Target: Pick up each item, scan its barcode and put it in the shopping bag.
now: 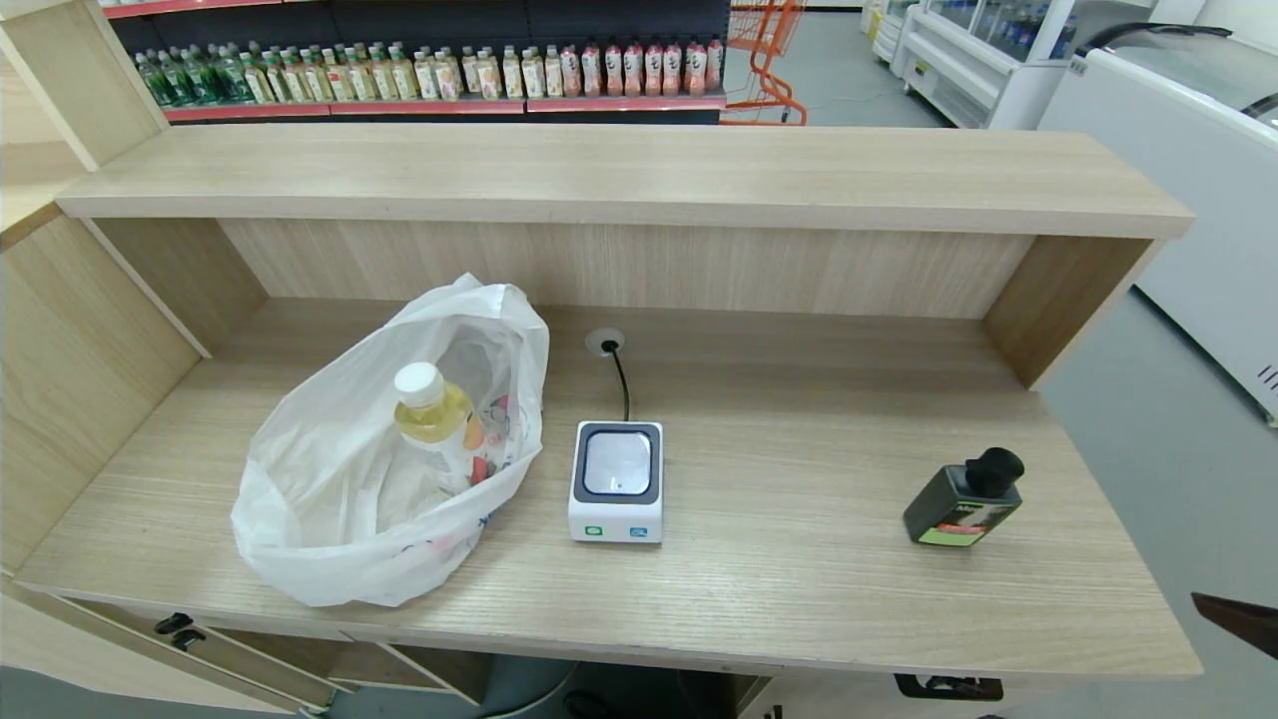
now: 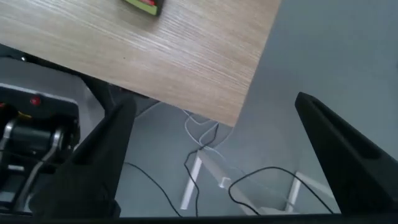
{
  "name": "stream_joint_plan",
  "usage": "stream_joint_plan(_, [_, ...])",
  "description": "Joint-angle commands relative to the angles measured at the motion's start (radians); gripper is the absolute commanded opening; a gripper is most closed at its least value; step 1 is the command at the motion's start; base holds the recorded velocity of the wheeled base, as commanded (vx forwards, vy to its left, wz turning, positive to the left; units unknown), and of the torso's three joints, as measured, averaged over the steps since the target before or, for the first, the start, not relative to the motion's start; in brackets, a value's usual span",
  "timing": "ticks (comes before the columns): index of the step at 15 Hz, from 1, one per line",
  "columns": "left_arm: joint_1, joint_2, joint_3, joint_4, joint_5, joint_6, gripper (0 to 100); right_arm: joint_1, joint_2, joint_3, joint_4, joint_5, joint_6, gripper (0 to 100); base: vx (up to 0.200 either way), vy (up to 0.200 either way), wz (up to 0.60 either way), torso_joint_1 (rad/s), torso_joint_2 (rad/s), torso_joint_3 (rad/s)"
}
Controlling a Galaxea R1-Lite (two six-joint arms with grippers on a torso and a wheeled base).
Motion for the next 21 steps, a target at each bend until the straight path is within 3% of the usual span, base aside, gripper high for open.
stream_joint_plan(1, [-0.002,0.002,0.0,0.0,0.0,0.0,100,0.007,0.145,-0.014,-0.027,-0.009,-0.051,100,0.0,0.0,0.0,0.0,0.0,0.0])
stream_joint_plan(6, [-0.002,0.002,0.0,0.0,0.0,0.0,100,0.056,0.387,-0.008,-0.254,0.007,-0.074,100,0.0,0.0,0.0,0.0,0.0,0.0])
stream_joint_plan(9, [0.0,0.0,0.0,0.0,0.0,0.0,100,0.089,0.438,-0.012,-0.261,0.085,-0.074,100,0.0,0.0,0.0,0.0,0.0,0.0])
stream_joint_plan(15, [-0.002,0.002,0.0,0.0,0.0,0.0,100,0.151,0.556,-0.038,-0.391,0.091,-0.076,100,0.0,0.0,0.0,0.0,0.0,0.0])
stream_joint_plan(21, [-0.002,0.0,0.0,0.0,0.0,0.0,100,0.201,0.616,-0.074,-0.406,0.097,-0.076,100,0.0,0.0,0.0,0.0,0.0,0.0])
